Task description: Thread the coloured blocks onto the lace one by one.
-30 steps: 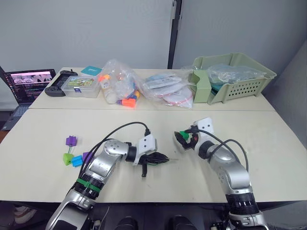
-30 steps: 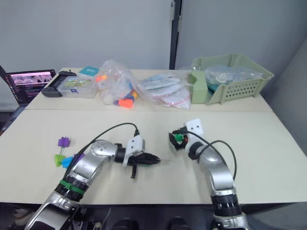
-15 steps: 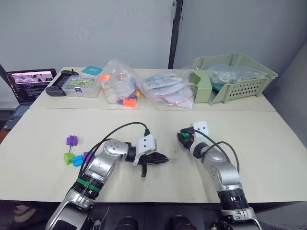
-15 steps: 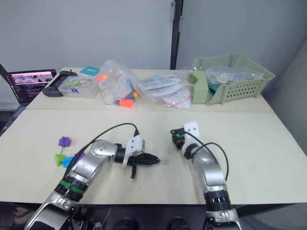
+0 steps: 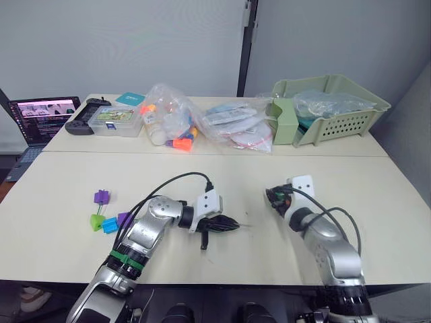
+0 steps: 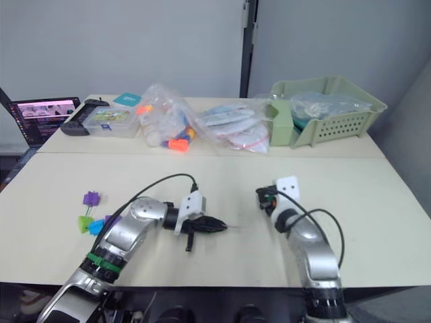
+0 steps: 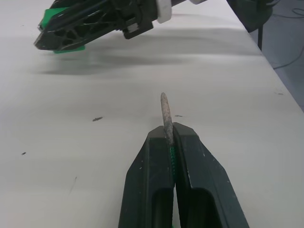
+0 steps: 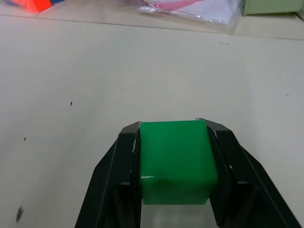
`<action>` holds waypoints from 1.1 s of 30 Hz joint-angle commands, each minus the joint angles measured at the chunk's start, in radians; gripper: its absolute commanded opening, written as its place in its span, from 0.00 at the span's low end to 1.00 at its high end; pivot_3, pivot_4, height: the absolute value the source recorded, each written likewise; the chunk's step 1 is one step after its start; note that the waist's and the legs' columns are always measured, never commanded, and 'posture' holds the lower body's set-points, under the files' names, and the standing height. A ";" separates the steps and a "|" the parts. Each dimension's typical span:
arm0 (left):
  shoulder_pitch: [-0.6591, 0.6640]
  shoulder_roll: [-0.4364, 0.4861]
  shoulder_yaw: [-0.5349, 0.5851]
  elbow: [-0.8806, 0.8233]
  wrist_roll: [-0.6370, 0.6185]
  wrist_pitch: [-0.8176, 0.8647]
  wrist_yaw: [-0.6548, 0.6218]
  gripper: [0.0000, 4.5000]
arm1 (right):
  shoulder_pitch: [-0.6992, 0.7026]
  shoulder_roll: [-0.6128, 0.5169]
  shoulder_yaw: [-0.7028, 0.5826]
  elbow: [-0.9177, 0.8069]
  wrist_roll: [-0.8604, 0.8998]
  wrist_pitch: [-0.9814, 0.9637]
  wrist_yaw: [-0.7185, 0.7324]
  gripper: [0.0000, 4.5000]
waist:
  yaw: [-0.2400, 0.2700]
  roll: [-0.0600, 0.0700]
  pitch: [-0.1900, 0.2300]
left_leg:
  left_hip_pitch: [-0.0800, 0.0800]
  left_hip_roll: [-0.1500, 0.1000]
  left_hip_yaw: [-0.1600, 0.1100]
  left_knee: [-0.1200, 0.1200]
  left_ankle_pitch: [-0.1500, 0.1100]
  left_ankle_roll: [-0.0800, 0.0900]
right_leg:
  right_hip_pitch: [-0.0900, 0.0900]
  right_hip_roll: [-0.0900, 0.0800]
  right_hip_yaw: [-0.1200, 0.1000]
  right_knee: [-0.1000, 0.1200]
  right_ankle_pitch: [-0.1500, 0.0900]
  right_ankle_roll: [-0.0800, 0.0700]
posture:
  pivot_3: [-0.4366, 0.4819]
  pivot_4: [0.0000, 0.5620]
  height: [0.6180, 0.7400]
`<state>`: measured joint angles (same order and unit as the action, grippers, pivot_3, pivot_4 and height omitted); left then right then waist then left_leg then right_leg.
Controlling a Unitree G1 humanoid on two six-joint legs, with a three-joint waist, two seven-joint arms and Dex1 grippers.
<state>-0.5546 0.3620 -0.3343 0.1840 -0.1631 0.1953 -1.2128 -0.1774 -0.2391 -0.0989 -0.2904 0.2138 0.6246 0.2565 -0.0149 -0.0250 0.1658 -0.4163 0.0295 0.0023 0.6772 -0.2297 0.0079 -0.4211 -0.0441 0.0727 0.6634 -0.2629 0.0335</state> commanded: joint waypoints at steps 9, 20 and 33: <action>-0.089 -0.069 -0.017 0.132 -0.005 -0.101 -0.076 0.00 | 0.301 0.091 0.002 -0.384 0.002 0.135 -0.134 0.27 | -0.001 0.000 0.000 | 0.000 0.000 0.000 0.000 0.000 0.000 | 0.000 0.001 0.000 -0.001 0.000 0.000 | 0.48 0.27 0.98; -0.119 -0.108 -0.032 0.187 0.007 -0.148 -0.088 0.00 | 0.341 0.103 -0.054 -0.426 0.086 0.158 -0.111 0.79 | -0.001 0.000 0.000 | 0.000 0.000 0.000 0.000 0.000 0.000 | 0.001 0.001 0.000 -0.001 0.000 0.000 | 0.48 0.27 0.98; -0.100 -0.119 -0.023 0.185 0.011 -0.162 -0.042 0.00 | 0.243 -0.489 -0.400 -0.260 0.513 0.195 0.462 0.99 | -0.001 0.000 0.000 | 0.001 0.000 -0.001 0.000 0.000 0.000 | 0.004 0.001 0.000 -0.003 0.000 0.001 | 0.48 0.27 0.98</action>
<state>-0.6541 0.2472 -0.3691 0.3856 -0.1561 0.0491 -1.2664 0.0770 -0.6906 -0.5020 -0.5723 0.7285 0.8455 0.6459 -0.0159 -0.0253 0.1659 -0.4152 0.0294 0.0010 0.6772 -0.2297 0.0081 -0.4169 -0.0427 0.0724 0.6596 -0.2633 0.0340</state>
